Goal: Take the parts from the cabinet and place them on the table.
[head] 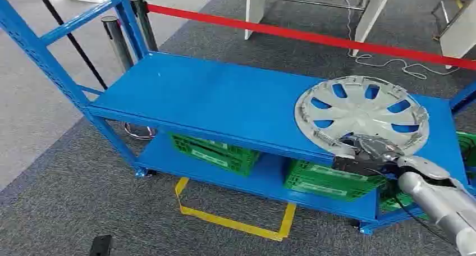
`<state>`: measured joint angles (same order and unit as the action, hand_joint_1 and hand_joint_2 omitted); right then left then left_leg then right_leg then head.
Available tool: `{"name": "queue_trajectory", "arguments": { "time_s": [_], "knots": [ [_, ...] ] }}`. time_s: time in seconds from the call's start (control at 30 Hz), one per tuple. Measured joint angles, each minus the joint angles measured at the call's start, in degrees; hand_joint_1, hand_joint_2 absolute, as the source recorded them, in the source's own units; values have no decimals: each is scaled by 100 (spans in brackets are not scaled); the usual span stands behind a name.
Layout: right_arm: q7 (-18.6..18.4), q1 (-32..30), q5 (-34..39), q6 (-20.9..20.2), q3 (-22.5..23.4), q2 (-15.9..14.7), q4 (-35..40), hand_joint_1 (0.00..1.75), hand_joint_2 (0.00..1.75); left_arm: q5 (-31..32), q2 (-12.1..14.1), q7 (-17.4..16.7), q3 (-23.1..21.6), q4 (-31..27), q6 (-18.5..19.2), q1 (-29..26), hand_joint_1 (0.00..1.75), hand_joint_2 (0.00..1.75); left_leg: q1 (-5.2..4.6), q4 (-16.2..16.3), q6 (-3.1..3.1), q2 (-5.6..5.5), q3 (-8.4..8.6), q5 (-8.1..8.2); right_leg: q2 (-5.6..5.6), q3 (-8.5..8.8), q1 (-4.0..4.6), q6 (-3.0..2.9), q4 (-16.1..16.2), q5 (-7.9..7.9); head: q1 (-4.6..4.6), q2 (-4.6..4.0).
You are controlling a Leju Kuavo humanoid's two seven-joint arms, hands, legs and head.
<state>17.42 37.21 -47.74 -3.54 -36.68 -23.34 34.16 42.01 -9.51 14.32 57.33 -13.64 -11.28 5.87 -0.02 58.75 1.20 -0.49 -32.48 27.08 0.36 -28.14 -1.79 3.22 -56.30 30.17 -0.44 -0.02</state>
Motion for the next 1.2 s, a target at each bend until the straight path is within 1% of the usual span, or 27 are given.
{"name": "queue_trajectory", "arguments": {
  "time_s": [0.33, 0.9, 1.0, 1.13, 1.2],
  "knots": [
    [103, 57, 4, -151, -22, -2, -31, 175, 175, 2, 2, 7, -2, 0, 4, -2, 0, 175, 0, 0, 0, -3, 0, 0, -5, -3, 0, 0, 1, 0, 0, 0],
    [153, 128, 4, -184, -122, -2, -50, 175, 175, 4, 9, 20, -4, 0, -4, 4, 0, 175, -1, 0, 0, -1, 2, -1, -1, 3, -1, 1, 1, -2, 0, 0],
    [151, 138, -30, -136, -162, -6, -55, 175, 175, 4, 9, 17, -4, 0, -6, 4, 0, 175, -1, 0, 0, -1, 2, -1, -1, 1, -1, 1, 1, -2, 0, 0],
    [133, 137, -85, 9, -205, -24, -55, 175, 175, 4, 11, 20, -2, 0, -13, 5, 0, 175, -1, 0, 0, -1, 6, 0, -1, -61, -1, 0, 2, -1, 0, 0],
    [133, 114, -92, 142, -216, -48, -52, 175, 175, 11, 11, 129, -4, 0, -112, 4, 0, 175, -1, 0, 0, -1, 5, 0, -3, -65, -1, 0, 3, 0, 0, 0]
  ]
}}
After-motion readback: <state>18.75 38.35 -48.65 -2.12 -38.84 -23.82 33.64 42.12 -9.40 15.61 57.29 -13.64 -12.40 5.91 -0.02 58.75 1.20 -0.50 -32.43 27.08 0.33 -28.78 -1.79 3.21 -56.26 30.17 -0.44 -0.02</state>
